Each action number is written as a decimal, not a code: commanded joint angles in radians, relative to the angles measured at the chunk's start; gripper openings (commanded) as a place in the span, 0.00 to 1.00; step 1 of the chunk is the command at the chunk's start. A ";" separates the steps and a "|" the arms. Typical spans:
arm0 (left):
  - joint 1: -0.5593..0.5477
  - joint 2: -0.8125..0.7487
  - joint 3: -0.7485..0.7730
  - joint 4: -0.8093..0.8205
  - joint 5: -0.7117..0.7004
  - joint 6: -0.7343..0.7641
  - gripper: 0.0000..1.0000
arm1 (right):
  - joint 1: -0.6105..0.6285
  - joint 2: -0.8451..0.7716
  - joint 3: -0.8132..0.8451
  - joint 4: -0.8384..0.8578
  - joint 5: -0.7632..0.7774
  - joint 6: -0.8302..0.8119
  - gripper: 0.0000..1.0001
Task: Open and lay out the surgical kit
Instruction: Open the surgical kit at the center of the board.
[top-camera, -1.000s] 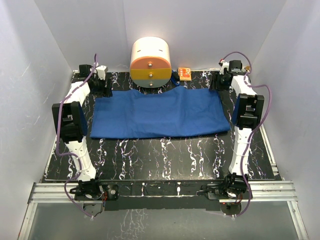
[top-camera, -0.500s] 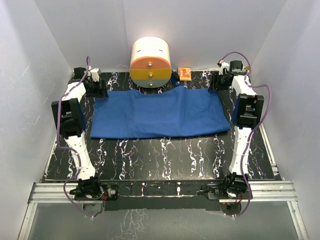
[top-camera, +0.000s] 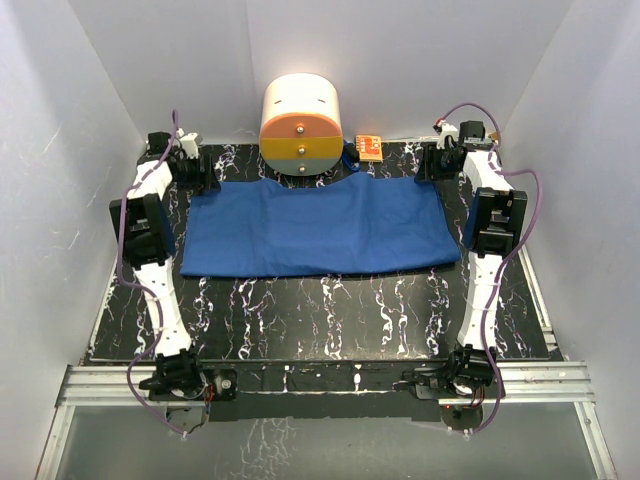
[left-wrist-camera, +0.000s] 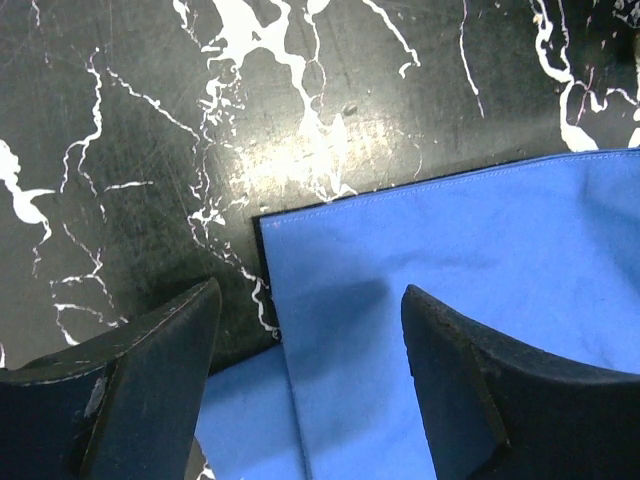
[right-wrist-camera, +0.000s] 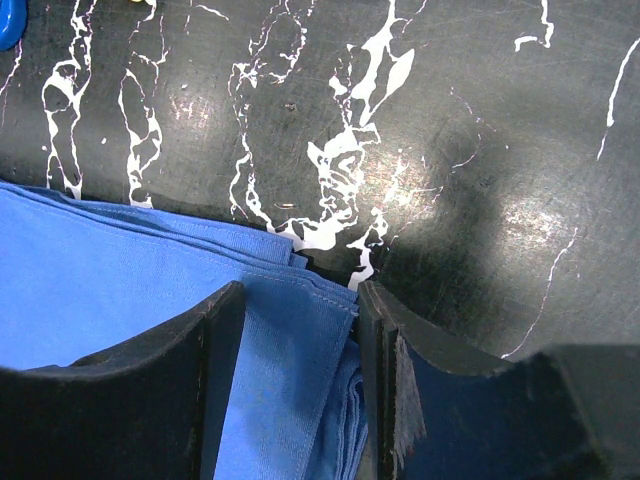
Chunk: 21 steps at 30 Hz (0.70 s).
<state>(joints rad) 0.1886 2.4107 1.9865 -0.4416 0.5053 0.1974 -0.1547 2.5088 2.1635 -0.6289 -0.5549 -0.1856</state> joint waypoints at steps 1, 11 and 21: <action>-0.004 0.042 0.064 -0.063 0.072 -0.013 0.71 | 0.012 0.008 -0.018 -0.020 -0.024 -0.010 0.47; -0.056 0.072 0.066 -0.069 0.077 0.024 0.57 | 0.012 -0.008 -0.043 -0.012 -0.029 -0.026 0.47; -0.058 0.088 0.116 -0.021 0.131 -0.022 0.18 | 0.012 0.018 -0.019 -0.012 -0.024 -0.011 0.47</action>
<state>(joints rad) 0.1371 2.4882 2.0754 -0.4427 0.5808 0.1909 -0.1547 2.5076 2.1502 -0.6098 -0.5751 -0.2035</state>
